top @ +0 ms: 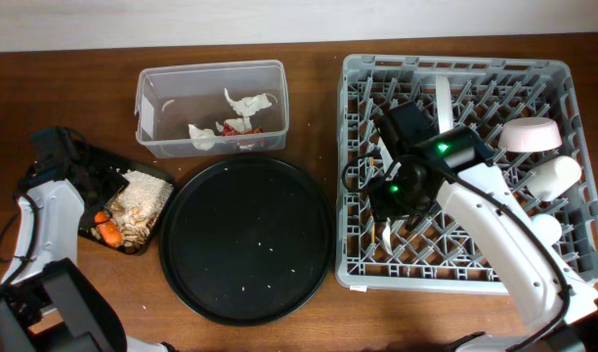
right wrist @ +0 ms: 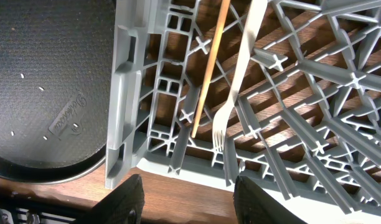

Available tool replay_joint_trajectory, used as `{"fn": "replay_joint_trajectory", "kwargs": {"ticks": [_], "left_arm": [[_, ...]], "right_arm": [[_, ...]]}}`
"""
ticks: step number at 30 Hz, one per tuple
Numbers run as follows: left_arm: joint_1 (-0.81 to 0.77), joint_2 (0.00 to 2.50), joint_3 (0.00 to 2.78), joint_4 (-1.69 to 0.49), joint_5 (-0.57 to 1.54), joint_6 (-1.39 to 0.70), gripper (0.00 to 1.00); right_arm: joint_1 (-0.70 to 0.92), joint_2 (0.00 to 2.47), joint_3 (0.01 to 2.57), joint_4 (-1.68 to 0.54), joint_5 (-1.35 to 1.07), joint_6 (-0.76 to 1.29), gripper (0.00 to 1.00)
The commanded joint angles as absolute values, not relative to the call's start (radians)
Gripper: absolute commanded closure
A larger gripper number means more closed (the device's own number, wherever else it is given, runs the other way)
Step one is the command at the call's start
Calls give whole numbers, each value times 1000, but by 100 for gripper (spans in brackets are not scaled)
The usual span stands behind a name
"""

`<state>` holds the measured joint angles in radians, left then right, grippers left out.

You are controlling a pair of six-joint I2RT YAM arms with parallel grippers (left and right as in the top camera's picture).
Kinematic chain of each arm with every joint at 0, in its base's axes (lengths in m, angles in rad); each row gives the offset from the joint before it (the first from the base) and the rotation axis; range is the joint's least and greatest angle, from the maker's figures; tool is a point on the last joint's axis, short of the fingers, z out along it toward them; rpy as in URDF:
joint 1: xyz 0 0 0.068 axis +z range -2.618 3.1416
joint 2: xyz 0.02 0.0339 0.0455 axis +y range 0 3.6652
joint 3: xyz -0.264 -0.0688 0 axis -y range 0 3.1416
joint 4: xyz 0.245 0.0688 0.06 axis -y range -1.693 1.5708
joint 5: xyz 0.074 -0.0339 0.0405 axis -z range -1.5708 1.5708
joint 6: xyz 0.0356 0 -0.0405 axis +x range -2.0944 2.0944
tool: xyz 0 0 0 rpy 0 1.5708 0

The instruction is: Sort waste into correct bins and load items into the dishwasher rack

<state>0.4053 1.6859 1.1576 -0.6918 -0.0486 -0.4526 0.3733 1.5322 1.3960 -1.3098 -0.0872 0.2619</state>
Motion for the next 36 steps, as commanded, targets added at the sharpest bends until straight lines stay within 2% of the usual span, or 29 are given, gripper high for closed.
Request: {"fn": "replay_joint_trajectory", "kwargs": {"ticks": [1,6,14,17,20,22,23,26,30,36], "left_arm": [[408,1684,1172,-715,32,-429,25],[335,1665,1172,-795,90,-382,25],[102,1603,1172,-929,90,-345,24],[-41,1603,1172,-978,90,-258,23],[-152,1603,1172,-1026,90,-188,19],[-217,1603,1172,-1077,90,-167,13],[-236,1603,1172,-1107,86,-162,5],[-215,1603,1176,-1208,83,-163,1],[-72,1603,1217,-1357,84,-163,1],[19,1487,1205,-1388,78,-162,1]], "right_arm": [[366,1528,1404,-1313,-78,264,49],[366,1528,1404,-1309,-78,264,49],[366,1528,1404,-1306,-93,264,47],[366,1528,1404,-1261,-163,264,38],[359,1528,1404,-1203,-211,264,21],[318,1528,1404,-1171,-211,264,5],[270,1528,1404,-1161,-220,263,0],[120,1528,1405,-1192,-289,190,2],[-37,1528,1405,-1339,-277,108,2],[-40,1490,1390,-1427,-213,102,1]]}}
